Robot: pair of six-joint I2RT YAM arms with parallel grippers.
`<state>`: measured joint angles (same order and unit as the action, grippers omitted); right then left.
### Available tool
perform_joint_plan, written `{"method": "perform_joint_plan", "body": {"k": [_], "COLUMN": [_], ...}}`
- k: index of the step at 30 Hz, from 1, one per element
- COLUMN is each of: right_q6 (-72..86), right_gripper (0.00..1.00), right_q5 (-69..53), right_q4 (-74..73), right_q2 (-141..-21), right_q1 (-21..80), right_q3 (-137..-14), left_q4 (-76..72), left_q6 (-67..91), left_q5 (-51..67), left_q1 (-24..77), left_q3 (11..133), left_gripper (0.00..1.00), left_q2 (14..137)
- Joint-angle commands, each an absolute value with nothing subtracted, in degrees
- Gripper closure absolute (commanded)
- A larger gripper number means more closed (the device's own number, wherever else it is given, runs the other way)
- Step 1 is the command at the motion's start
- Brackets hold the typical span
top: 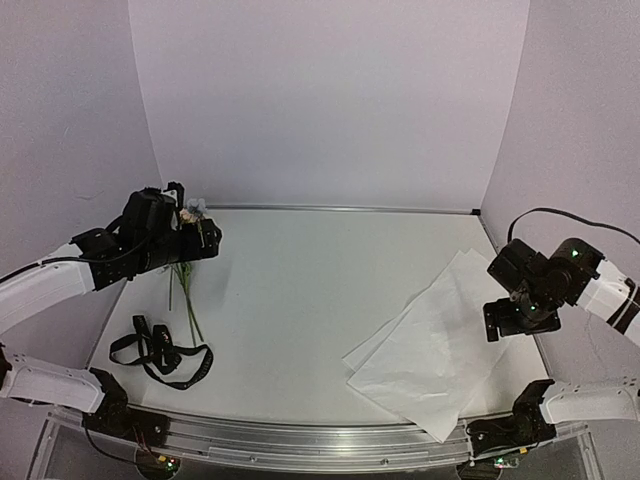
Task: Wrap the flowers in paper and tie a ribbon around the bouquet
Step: Move the folded wrapping paper to the center of the board.
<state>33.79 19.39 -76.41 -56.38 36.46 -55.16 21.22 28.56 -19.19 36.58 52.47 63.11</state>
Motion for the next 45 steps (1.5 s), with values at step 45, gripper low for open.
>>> {"method": "perform_joint_plan", "body": {"k": [45], "right_q6": [46.44], "right_gripper": [0.25], "right_q5": [-27.27], "right_q4": [-40.61], "right_q2": [-82.50], "right_q1": [-2.26], "right_q3": [-40.61], "left_q4": [-0.03], "left_q6": [38.29], "left_q5": [11.70], "left_q1": [46.76], "left_q3": [64.52], "left_gripper": [0.07], "left_q2": [100.99]}}
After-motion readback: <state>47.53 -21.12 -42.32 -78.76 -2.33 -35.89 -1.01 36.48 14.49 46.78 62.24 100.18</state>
